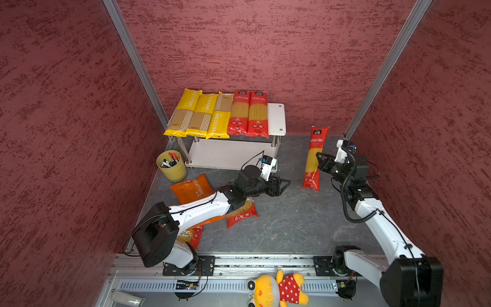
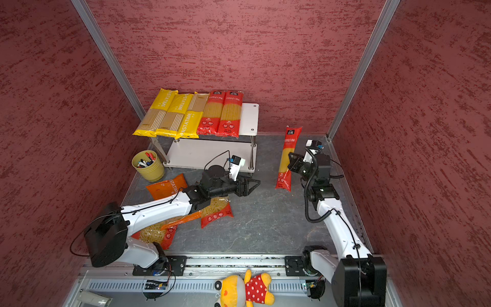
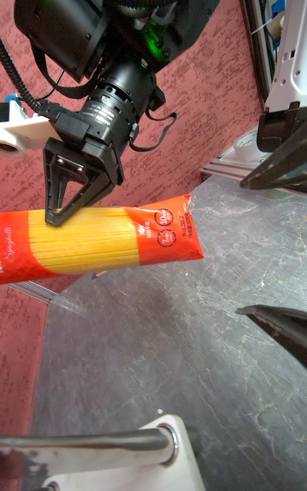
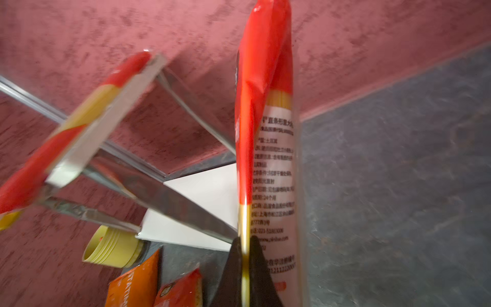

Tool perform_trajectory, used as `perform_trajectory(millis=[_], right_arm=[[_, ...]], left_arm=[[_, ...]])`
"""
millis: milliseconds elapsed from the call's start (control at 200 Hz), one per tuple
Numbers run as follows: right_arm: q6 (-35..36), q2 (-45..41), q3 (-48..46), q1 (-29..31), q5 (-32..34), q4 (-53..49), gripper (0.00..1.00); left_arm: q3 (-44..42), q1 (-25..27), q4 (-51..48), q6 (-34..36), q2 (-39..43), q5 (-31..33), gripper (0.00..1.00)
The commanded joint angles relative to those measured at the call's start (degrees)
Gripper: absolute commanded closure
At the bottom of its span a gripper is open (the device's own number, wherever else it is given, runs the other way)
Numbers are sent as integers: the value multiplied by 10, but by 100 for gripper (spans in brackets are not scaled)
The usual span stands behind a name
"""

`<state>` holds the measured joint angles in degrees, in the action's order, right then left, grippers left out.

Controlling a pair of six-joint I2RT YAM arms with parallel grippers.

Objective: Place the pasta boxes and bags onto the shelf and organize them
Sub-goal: 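Grasp the spaghetti pack end with the right gripper and lift it upright, then carry the upright pack toward the shelf while the left gripper grasps its side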

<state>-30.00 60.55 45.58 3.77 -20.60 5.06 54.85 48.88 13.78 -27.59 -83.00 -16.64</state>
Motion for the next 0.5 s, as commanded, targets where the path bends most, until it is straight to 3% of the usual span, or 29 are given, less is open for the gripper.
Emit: perform_trajectory(millis=[0,235,491], right_arm=[[24,-39,54,27,-35,160,100],[-1,-32,119,74,-97,240,100],[-79,-3,137,117,-152,356,100]], left_arm=[[28,-7,-19,29,34,-36,30],[62,-60,-16,2,46,-100,24],[100,-98,21,-32,34,-181,18]])
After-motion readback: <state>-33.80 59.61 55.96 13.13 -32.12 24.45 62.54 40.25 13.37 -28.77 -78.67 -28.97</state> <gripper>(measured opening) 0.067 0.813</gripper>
